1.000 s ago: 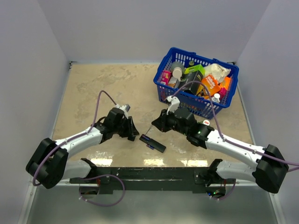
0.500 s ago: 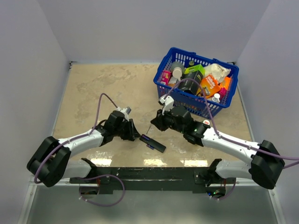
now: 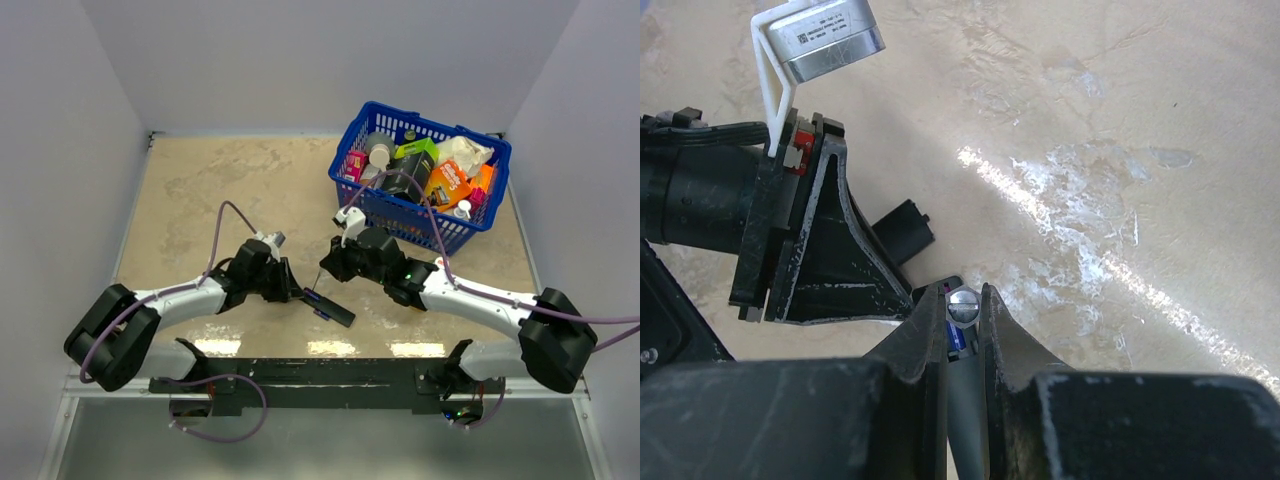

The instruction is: Unload the batteries from the remote control

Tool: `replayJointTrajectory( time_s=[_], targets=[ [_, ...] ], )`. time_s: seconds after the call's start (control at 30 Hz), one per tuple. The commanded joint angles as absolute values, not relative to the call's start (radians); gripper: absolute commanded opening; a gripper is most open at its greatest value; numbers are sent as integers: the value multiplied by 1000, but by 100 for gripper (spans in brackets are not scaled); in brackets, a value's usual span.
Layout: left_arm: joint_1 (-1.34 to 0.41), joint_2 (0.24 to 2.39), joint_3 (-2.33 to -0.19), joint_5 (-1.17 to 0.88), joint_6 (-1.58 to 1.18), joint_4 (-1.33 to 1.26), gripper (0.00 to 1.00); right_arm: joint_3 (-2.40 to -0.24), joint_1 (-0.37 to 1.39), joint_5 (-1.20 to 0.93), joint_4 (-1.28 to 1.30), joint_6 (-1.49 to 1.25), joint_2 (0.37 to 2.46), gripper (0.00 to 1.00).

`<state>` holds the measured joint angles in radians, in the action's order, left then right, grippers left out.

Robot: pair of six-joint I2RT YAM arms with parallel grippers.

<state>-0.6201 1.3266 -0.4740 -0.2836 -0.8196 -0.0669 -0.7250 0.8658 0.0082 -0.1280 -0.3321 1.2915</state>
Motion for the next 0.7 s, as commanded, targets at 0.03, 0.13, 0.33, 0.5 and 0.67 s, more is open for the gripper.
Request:
replayJointTrajectory(
  time_s=[0.03,0.13,0.33,0.5,0.67],
  targets=[
    [-627,1339,-459,-279,-825,-120,27,-752,870,31,-178,-345,1299,0],
    [-627,1347,-454,-278,-824,-121,27,-750,868,34,-176,-345,1299,0],
    [-635,1356,-451,-270,-825,-123,27,-749,870,29,-176,-360,1316,0],
    [-638,1370,-451,-270,-828,-129,27,-744,870,32,-181,-365,1330,0],
    [-646,1374,-449,-270,-833,-127,26,-747,868,41,-163,-367,1330,0]
  ],
)
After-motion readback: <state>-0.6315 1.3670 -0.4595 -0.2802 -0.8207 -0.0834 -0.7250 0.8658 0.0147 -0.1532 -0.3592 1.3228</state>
